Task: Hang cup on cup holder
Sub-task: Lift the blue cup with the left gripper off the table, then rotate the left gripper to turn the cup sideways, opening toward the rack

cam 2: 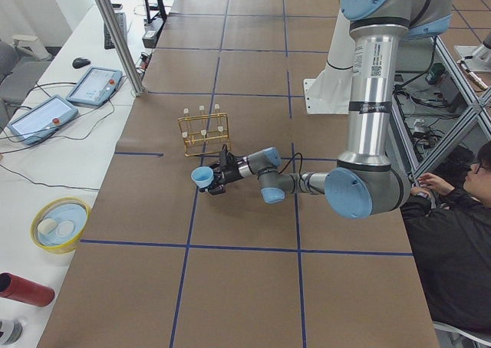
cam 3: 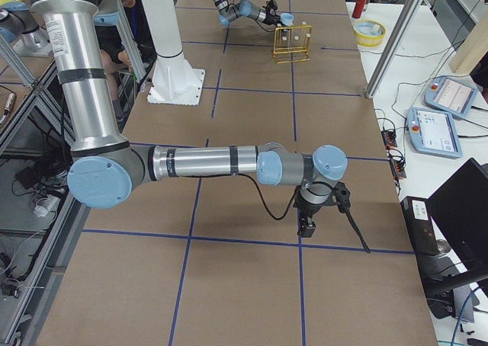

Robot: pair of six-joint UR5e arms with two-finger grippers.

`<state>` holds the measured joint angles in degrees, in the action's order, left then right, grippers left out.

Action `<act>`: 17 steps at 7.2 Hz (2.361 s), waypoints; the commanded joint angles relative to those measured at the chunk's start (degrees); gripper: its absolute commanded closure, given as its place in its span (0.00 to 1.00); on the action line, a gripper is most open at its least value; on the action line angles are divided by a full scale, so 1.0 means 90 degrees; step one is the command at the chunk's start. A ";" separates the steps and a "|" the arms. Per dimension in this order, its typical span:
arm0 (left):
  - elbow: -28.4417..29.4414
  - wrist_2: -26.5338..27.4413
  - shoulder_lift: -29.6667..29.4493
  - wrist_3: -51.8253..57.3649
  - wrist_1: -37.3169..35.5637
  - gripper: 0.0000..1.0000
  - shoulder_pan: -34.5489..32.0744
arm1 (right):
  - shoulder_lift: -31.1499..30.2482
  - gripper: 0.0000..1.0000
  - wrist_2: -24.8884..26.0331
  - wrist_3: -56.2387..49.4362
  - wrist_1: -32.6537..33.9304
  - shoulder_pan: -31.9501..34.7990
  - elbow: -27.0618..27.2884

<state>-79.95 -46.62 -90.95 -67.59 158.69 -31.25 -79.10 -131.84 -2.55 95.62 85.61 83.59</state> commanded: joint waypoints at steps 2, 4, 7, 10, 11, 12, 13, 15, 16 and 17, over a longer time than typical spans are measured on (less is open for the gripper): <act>-0.1590 -0.0025 0.0836 0.1717 -0.0112 0.89 -0.0024 | 0.0000 0.00 0.0000 0.0000 0.0000 0.0000 0.0000; -0.2265 -0.0025 0.1294 0.2932 -0.0162 1.00 -0.0024 | 0.0000 0.00 0.0000 0.0000 0.0000 0.0000 0.0000; -0.2903 0.0091 0.1561 0.5675 -0.0365 1.00 -0.0072 | 0.0000 0.00 0.0000 0.0009 0.0000 0.0000 0.0000; -0.3264 0.1260 0.1541 0.9460 -0.0474 1.00 -0.0072 | 0.0000 0.00 0.0000 0.0000 0.0000 0.0000 0.0000; -0.3265 0.1989 0.1532 1.0546 -0.0484 1.00 -0.0014 | 0.0000 0.00 0.0000 0.0000 0.0000 -0.0010 0.0000; -0.3265 0.2402 0.1512 1.1456 -0.0494 1.00 0.0005 | 0.0000 0.00 0.0000 0.0000 0.0000 0.0000 0.0000; -0.3245 0.2687 0.1483 1.2326 -0.0494 1.00 0.0102 | 0.0000 0.00 0.0000 0.0009 0.0000 0.0000 0.0000; -0.3236 0.3428 0.1453 1.3707 -0.0775 1.00 0.0511 | 0.0000 0.00 0.0000 0.0000 0.0000 0.0000 0.0000; -0.3187 0.3886 0.1463 1.3798 -0.1202 1.00 0.0736 | 0.0000 0.00 0.0000 0.0000 0.0000 0.0000 0.0000; -0.3090 0.4181 0.1454 1.4041 -0.1458 1.00 0.1076 | 0.0000 0.00 0.0000 0.0000 0.0000 0.0000 0.0000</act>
<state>-108.56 -12.74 -77.82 56.08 148.63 -24.73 -79.10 -131.84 -2.55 95.62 85.60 83.58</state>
